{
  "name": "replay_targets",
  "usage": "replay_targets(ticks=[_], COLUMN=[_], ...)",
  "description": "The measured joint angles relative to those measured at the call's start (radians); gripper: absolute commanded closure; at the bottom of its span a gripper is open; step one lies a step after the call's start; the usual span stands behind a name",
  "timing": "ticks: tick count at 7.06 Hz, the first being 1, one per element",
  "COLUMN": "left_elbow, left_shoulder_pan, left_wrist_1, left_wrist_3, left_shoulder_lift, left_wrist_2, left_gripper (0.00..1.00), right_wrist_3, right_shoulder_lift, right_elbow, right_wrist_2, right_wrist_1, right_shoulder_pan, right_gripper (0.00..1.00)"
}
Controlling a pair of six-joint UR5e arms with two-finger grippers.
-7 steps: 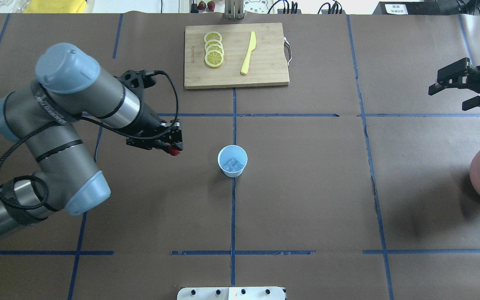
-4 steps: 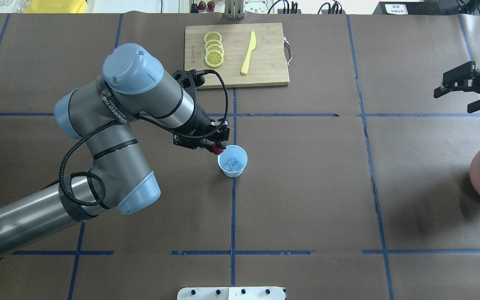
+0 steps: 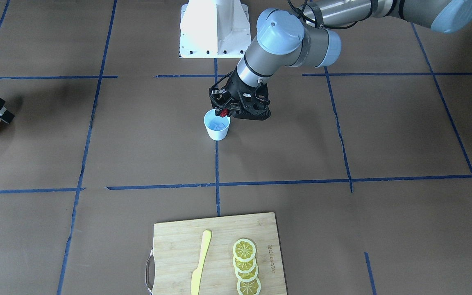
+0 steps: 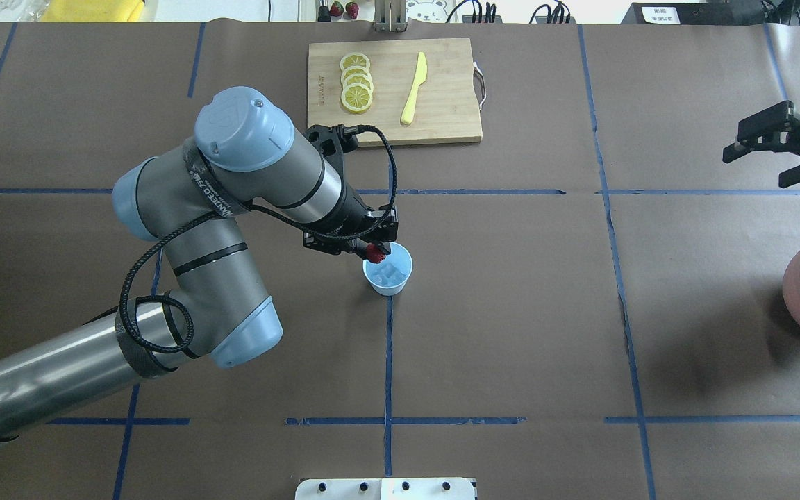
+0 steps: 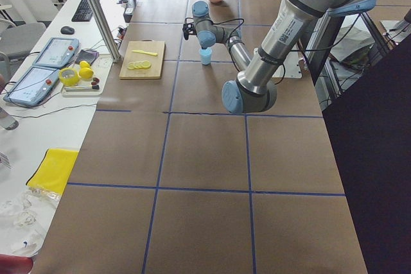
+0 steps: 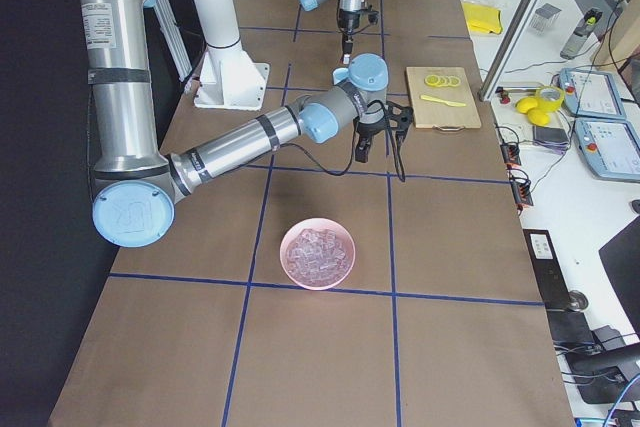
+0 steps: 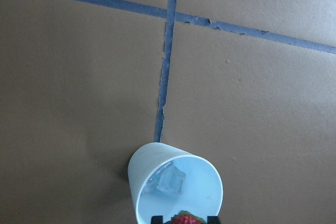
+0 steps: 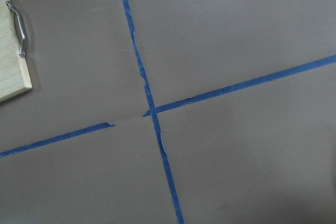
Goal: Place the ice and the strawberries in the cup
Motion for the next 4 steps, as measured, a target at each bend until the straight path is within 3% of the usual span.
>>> replay_targets(ticks=[4], left_elbow=[0.011], left_shoulder_pan=[-0.015], left_wrist_1=[-0.047], left_wrist_3=[0.004], left_shoulder_lift=[0.001], left_wrist_2=[0.021], left_gripper=[0.16], right_wrist_3=[-0.001], right_shoulder_lift=[-0.004], right_elbow=[0.006], right_wrist_2=[0.005], right_wrist_1=[-0.002], right_shoulder_pan=[0.009], right_gripper=[0.00])
